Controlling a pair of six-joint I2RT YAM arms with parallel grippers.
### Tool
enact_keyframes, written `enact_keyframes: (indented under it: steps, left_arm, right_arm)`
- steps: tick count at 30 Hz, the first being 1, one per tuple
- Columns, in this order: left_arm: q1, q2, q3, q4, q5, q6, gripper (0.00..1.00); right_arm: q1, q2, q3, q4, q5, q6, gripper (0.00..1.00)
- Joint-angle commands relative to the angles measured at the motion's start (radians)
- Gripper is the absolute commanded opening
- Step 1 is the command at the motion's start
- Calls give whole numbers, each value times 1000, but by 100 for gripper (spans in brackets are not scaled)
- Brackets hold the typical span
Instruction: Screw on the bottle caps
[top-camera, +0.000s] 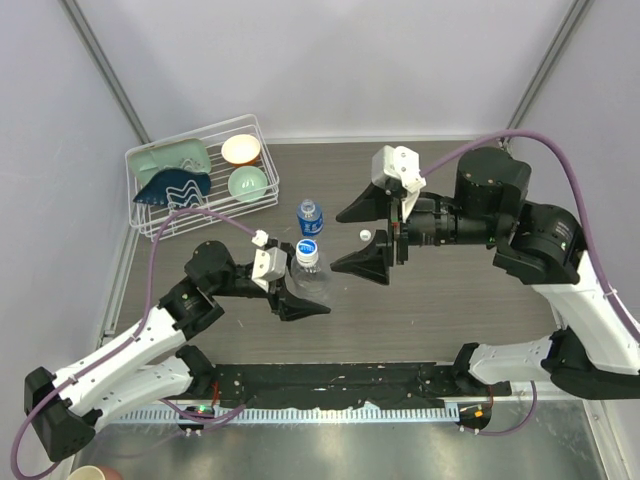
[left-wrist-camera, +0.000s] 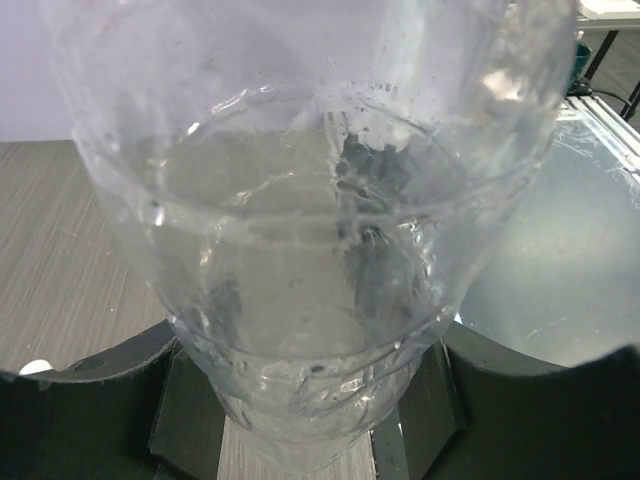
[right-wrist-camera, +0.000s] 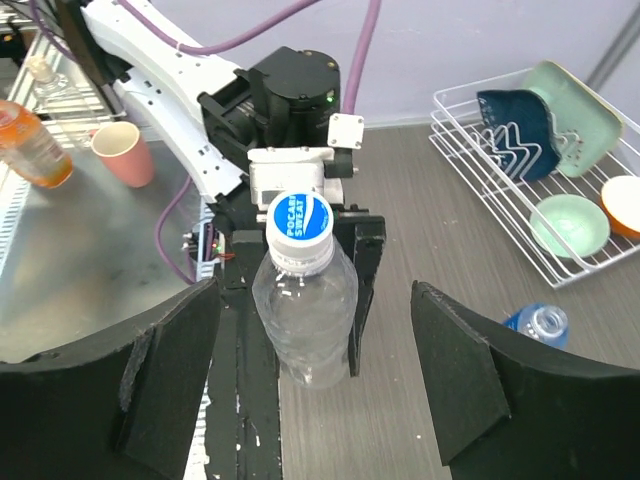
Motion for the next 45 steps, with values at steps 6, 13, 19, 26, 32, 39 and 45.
enact_keyframes:
  steps: [6, 13, 19, 26, 32, 39, 45]
  left_arm:
    - [-3, 11, 10, 25, 55, 24, 0]
    - [-3, 14, 13, 26, 43, 18, 0]
    - [-4, 14, 10, 26, 32, 15, 0]
    - [-6, 13, 13, 25, 28, 15, 0]
    - [-6, 13, 11, 17, 17, 13, 0]
    - [-6, 8, 5, 17, -5, 13, 0]
    - [-4, 2, -1, 14, -25, 13, 0]
  right_arm:
    - [-26, 99, 98, 14, -227, -30, 76]
    - [-31, 112, 75, 40, -264, -25, 69]
    - [-40, 109, 44, 66, -276, -15, 64]
    - [-68, 132, 43, 81, -293, -5, 62]
    - [-79, 150, 49, 95, -320, 5, 61]
    - [-79, 170, 49, 104, -348, 18, 57]
    - [-79, 164, 46, 109, -348, 25, 45]
